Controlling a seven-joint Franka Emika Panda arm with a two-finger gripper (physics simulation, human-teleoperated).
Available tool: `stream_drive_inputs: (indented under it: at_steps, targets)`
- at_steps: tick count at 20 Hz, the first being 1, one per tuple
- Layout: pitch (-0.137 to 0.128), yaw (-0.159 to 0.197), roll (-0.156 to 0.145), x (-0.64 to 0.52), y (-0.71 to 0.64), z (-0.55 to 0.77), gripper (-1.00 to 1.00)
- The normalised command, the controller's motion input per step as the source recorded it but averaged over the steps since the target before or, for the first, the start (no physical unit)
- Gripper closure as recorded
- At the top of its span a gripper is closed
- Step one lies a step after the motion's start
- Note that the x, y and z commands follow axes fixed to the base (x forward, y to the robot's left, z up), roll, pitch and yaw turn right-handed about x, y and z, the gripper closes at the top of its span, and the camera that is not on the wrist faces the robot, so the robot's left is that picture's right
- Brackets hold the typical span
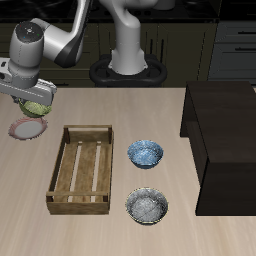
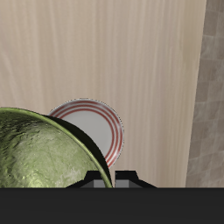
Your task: Place the green bowl on the plate
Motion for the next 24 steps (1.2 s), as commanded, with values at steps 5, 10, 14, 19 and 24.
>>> stream_drive_inputs:
  at_steps: [5,10,14,19,24]
  targets:
    - [0.035,0.031,-0.05,0.03,-0.09,-0.28,1.0]
    - [0.026,0.051,-0.067,0.0,-0.13,-0.29,1.0]
    - [0.064,0.009,-0.028,-0.01,-0.03,-0.24,1.0]
    - [0.037,0.047,-0.006,-0.11,0.08,-0.26,1.0]
    - [-0.029,0.059,-0.035,-0.03,0.0,-0.07,1.0]
